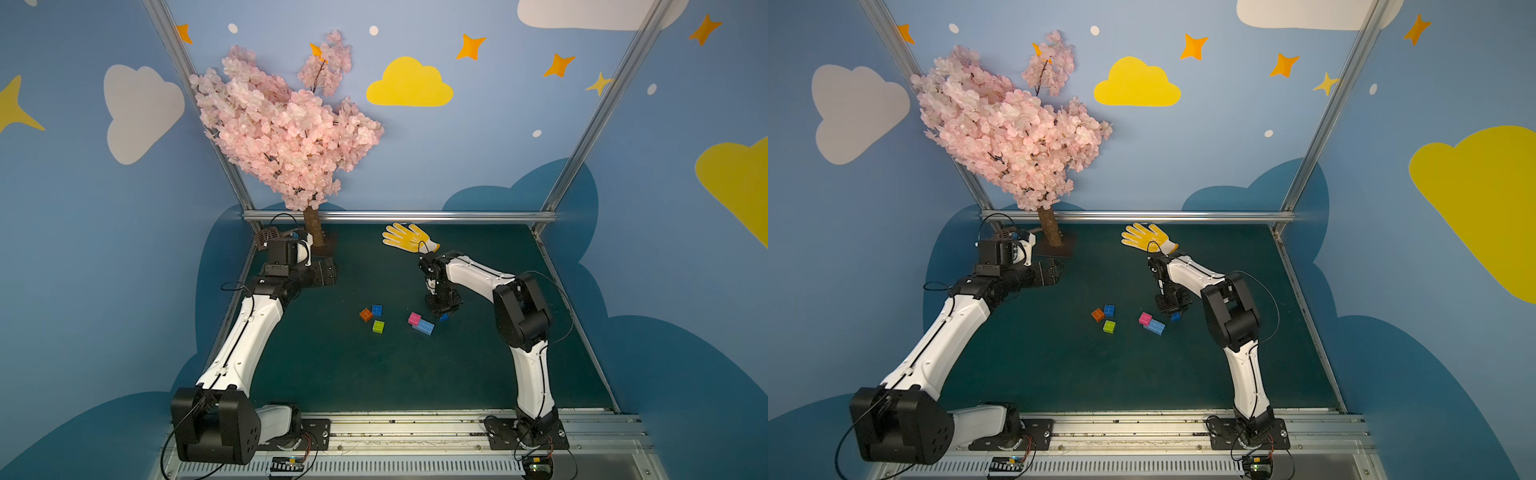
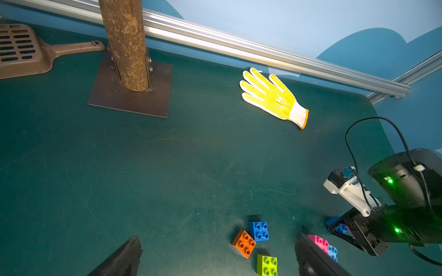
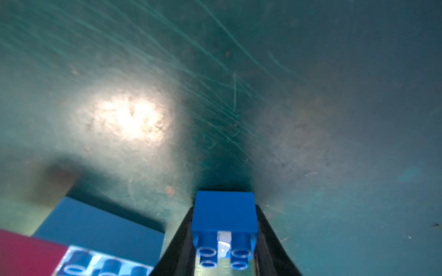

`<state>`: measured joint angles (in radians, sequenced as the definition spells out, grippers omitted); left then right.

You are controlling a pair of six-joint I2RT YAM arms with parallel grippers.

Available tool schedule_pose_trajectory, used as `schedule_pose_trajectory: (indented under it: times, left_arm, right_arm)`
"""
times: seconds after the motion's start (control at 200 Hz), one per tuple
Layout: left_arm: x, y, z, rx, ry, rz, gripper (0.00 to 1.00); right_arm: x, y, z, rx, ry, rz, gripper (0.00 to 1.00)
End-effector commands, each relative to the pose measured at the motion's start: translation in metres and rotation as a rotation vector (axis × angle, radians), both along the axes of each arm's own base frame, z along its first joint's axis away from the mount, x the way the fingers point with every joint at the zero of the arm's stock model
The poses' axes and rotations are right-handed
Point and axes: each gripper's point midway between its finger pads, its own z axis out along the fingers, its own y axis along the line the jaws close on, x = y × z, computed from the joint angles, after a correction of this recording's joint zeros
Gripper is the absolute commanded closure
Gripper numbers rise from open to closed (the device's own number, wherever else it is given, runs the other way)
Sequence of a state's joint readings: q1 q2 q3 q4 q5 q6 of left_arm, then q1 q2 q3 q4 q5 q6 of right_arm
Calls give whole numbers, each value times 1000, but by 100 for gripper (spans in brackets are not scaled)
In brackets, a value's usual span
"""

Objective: Assemble the letter y with lego
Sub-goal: Pick up the lego brick from the center of the board.

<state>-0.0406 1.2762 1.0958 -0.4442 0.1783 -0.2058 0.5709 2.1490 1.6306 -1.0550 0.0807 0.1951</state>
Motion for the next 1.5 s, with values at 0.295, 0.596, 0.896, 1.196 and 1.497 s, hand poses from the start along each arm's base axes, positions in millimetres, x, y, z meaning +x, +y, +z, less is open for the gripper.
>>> schedule_pose_trajectory:
  times: [0.295,0.596,0.896,1.196,1.497]
  left_arm:
    - [-2,1,9,13,-19,-2,0]
    - [-2,1,9,14,-18,-1,0]
    - [-2,1,8,17,-17,0,0]
    - [-2,1,9,17,-16,0,0]
    - [-2,1,7,19,-4,1,0]
  right_arm:
    - [-6,-4,-12,47,3,-45,58]
    - [-6,-6,-10,59,-36,-85,60]
    - [-8,-6,-4,70,-58,-87,79]
    - [-42,12,52,237,-86,156,100]
    - [-63,11,49,202,-67,402,100]
